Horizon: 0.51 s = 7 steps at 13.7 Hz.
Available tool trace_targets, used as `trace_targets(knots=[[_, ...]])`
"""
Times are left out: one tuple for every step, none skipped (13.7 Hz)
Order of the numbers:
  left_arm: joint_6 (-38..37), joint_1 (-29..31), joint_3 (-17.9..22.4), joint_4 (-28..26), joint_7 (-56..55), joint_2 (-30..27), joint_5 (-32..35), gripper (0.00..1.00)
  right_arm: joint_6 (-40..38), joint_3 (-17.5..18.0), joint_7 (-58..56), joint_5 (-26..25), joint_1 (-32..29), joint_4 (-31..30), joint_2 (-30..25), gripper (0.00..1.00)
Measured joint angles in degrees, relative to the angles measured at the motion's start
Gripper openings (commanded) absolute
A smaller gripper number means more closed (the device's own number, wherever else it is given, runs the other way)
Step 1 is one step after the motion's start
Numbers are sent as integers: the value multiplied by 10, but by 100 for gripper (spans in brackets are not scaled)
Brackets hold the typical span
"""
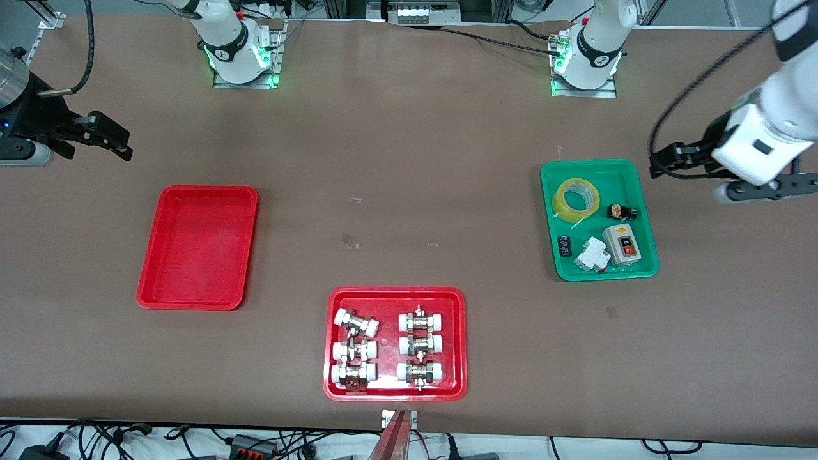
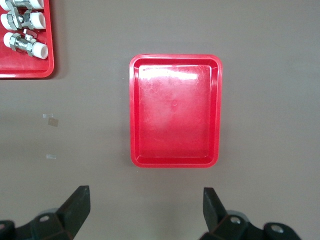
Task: Left arm passes tape to right arm into tray
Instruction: 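Reach the left gripper down to the yellow tape roll in the green tray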
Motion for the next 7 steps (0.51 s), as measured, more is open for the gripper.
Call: trace_targets(knots=[[0, -1, -2, 0, 0, 0, 2, 100, 0, 0, 0, 0, 0, 0, 0, 100], [0, 0, -2, 0, 0, 0, 2, 100, 0, 0, 0, 1, 0, 0, 0, 100], [0, 2, -2, 0, 0, 0, 2, 100, 1, 0, 0, 2, 0, 0, 0, 100], [0, 4, -2, 0, 0, 0, 2, 100, 1, 0, -1, 3, 0, 1, 0, 100], [0, 4, -1, 0, 1, 1, 3, 100, 1, 0, -1, 4, 0, 1, 0, 100], [0, 4, -2, 0, 1, 3, 6, 100, 1, 0, -1, 4, 0, 1, 0, 100], [0, 3, -2, 0, 1, 7, 7, 100, 1, 0, -1, 4, 0, 1, 0, 100]])
